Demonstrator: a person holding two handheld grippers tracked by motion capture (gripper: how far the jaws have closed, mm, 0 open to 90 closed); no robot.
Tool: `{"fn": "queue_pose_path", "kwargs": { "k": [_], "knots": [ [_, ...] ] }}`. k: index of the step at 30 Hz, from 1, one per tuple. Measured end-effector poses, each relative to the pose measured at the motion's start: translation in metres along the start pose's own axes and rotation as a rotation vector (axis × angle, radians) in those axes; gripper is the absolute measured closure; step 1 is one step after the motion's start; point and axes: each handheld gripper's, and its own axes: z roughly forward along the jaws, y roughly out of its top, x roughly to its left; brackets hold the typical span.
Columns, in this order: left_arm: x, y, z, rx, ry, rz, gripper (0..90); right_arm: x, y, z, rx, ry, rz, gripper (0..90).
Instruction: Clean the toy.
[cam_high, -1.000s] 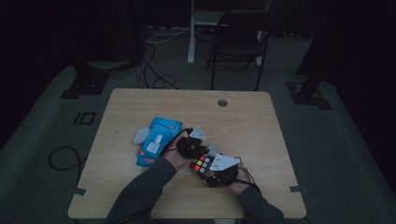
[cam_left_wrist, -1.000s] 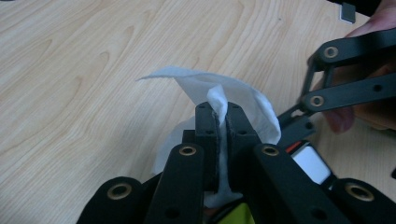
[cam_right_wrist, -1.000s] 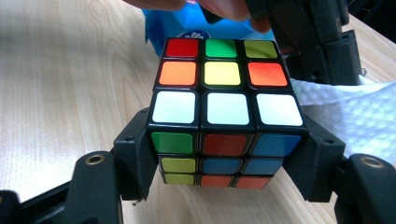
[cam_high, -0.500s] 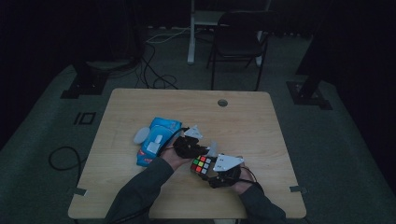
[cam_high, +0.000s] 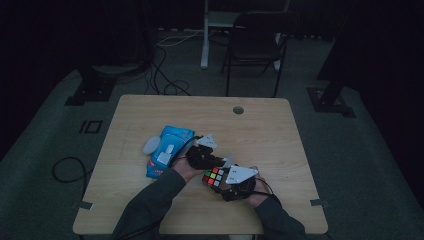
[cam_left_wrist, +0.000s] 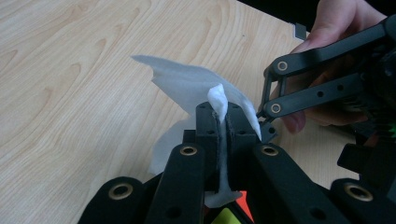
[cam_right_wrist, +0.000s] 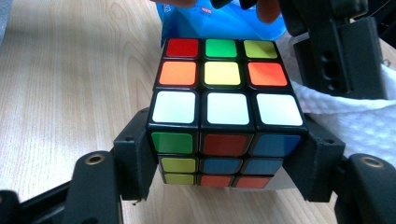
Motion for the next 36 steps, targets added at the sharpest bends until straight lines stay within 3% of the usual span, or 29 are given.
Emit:
{"fn": "queue_pose_path", "kwargs": {
  "k": [7, 20, 22, 36],
  "knots": [
    [0.0040, -0.0029, 0.0028, 0.032, 0.002, -0.002, 87.4, 0.0035, 0.0018, -0.0019, 0.009, -0.015, -0.030, 34.7],
    [0.0059, -0.0034, 0.0019, 0.044, -0.022, -0.003, 87.5, 0.0043, 0.0029, -0.0045, 0.010, -0.011, -0.047, 34.7],
    [0.0046, -0.0026, 0.0022, 0.052, -0.007, 0.001, 87.5, 0.0039, 0.0023, -0.0028, 0.012, -0.010, -0.043, 34.7],
    [0.0047, -0.0020, 0.0002, 0.028, -0.005, -0.007, 87.5, 0.0008, -0.0024, 0.0019, 0.014, -0.006, -0.009, 34.8]
  ]
}}
